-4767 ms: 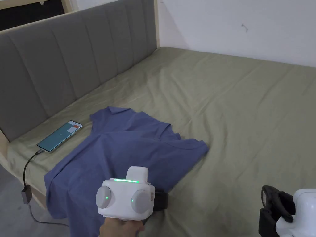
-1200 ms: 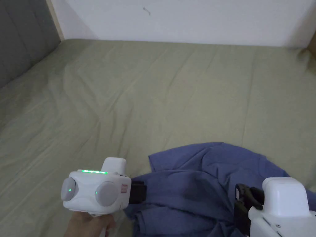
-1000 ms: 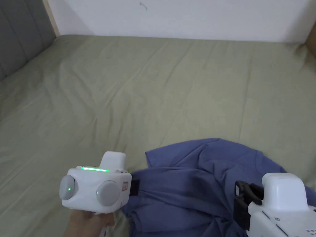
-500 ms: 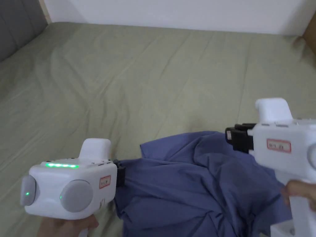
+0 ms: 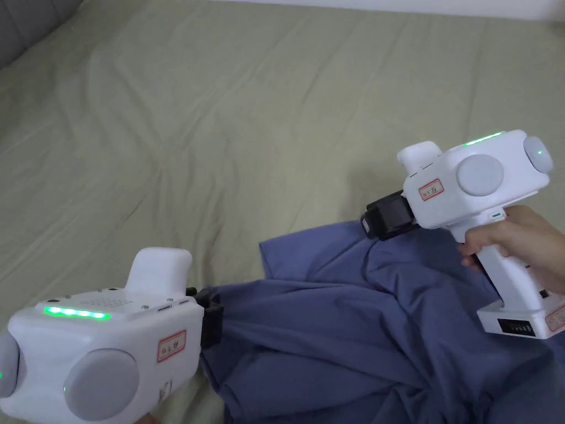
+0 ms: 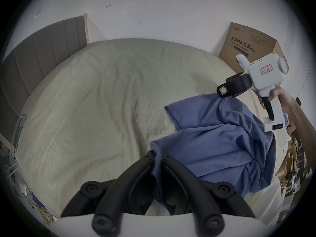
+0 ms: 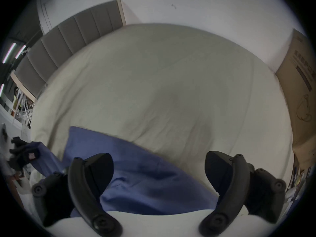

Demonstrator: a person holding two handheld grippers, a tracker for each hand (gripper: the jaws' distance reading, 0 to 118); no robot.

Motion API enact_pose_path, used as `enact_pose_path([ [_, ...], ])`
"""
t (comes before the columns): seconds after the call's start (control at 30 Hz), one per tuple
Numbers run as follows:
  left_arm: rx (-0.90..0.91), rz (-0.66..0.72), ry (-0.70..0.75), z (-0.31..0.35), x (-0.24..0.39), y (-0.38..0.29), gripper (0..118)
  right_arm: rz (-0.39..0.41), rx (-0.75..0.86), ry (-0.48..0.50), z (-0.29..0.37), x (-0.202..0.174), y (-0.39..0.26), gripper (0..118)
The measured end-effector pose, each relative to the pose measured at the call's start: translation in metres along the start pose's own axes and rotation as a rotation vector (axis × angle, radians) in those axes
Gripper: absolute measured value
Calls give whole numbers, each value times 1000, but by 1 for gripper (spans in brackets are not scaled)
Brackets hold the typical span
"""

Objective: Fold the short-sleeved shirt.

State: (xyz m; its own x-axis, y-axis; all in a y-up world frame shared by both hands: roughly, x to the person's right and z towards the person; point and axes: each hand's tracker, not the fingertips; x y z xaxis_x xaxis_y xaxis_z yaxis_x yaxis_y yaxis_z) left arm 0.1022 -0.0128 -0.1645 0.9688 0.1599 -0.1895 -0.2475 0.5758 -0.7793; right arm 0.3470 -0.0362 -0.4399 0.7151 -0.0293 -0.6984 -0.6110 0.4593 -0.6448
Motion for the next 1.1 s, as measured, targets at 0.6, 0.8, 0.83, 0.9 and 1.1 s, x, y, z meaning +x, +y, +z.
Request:
enact_pose_path([
  [0.6,45,0,-26,38,0,7,2,-94,110,-36,77,-19,-13,5],
  [0.8,192,-3,33,96,-5,39,2,-172,321,-108,203,11,-13,5],
  [0.83,218,-32,62,109,-4,46,2,-182,355,-126,227,17,-14,5],
  [0.9,268,-47,100,132,-5,62,2,-226,429,-150,272,29,-18,5],
  [1.1,450,-12,146,210,-12,105,2,-333,593,-212,388,50,-43,5],
])
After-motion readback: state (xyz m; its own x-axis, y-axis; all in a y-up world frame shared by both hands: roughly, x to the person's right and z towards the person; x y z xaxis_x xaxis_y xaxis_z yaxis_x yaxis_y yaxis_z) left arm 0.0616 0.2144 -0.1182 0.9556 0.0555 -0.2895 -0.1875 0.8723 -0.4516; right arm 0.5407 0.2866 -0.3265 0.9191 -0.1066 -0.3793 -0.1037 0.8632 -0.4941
